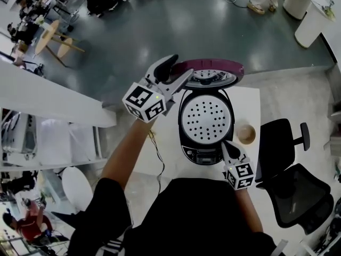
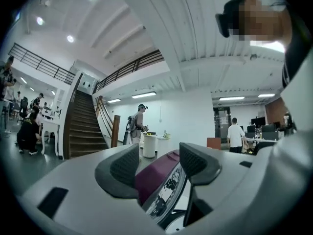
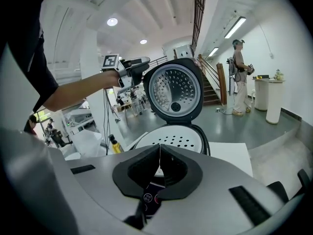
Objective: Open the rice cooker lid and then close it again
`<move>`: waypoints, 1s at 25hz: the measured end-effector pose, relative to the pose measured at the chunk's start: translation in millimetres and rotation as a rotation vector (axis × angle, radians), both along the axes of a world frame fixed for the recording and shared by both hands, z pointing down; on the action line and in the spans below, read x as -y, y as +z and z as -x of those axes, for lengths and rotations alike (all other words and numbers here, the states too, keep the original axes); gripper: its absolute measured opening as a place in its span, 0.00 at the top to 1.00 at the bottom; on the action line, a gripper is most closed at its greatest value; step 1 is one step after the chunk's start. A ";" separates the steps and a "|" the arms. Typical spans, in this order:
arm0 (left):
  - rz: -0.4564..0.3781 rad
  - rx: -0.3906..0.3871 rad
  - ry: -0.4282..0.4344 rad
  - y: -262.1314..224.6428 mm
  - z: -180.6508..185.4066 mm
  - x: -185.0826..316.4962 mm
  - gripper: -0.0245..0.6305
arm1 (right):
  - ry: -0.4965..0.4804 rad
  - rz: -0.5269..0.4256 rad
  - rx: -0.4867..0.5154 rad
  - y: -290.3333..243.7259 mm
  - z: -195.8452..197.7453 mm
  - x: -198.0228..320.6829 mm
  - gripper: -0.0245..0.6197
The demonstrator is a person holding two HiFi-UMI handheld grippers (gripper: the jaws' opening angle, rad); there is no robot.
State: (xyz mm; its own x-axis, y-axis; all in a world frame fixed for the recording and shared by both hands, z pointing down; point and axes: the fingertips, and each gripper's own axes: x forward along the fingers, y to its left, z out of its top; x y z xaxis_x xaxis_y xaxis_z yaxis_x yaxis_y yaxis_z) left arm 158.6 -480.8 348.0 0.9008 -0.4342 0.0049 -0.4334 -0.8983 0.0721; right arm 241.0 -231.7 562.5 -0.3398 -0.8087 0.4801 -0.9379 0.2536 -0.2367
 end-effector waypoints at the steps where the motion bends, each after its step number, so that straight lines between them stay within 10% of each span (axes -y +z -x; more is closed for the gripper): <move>1: 0.007 -0.013 0.004 -1.6 0.6 5.7 0.58 | -0.001 0.002 0.007 1.4 -0.2 0.2 0.96; 16: 0.202 0.060 0.255 17.7 -8.6 27.3 0.65 | 0.055 0.037 0.062 19.7 -26.6 -4.2 0.96; 25: 0.085 0.244 0.316 29.2 -16.5 21.4 0.77 | 0.111 0.051 0.039 22.1 -45.9 -13.7 0.96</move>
